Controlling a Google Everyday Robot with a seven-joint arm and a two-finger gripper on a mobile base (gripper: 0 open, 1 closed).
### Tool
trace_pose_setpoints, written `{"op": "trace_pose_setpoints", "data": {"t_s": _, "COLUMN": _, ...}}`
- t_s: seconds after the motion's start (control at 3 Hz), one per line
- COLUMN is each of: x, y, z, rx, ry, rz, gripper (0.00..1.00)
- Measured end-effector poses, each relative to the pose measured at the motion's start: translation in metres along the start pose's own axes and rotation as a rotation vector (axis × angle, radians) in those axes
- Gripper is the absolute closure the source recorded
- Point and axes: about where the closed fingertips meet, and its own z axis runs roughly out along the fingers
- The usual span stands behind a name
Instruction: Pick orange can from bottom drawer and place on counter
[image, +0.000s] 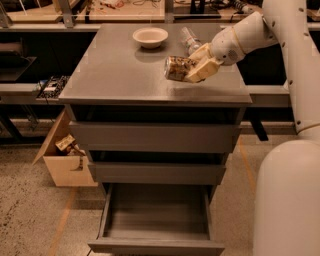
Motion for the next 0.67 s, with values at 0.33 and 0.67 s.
{"op": "trace_pose_setpoints", "data": {"t_s": 0.33, "x": -0.0014, "y": 0.0011, "z": 0.0001, "rx": -0.004, "ry": 0.001, "rz": 0.021, "gripper": 1.0}}
{"op": "trace_pose_setpoints", "data": {"t_s": 0.67, "x": -0.0014, "y": 0.0011, "z": 0.0001, "rx": -0.004, "ry": 0.001, "rz": 0.021, "gripper": 1.0}}
